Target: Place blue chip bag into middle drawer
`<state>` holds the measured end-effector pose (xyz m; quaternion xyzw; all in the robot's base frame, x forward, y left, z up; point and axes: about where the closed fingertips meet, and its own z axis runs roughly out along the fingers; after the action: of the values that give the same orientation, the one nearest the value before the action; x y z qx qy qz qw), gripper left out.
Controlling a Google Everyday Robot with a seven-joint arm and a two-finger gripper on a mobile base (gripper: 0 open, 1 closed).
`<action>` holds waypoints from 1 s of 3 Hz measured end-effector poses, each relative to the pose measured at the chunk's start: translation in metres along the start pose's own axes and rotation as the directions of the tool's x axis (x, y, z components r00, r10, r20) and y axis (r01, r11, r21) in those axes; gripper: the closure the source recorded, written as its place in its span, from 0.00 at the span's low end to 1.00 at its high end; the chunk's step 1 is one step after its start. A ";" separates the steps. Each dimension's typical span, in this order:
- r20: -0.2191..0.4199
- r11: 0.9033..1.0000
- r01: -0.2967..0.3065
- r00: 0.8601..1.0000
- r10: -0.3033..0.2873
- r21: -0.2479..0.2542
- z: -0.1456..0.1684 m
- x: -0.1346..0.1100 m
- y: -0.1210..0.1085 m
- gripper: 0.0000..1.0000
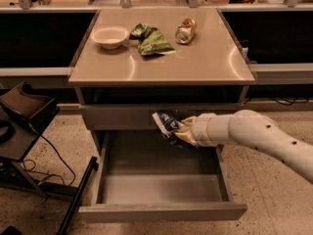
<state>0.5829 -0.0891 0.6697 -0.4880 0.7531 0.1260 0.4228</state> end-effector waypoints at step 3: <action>-0.009 0.983 -0.177 0.984 0.177 0.042 0.103 0.167 0.022 1.00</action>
Offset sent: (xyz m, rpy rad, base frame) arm 0.0104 -0.0455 -0.2224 0.0990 0.0665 -0.1848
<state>0.5896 -0.1212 0.4750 -0.4110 0.7987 0.1444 0.4151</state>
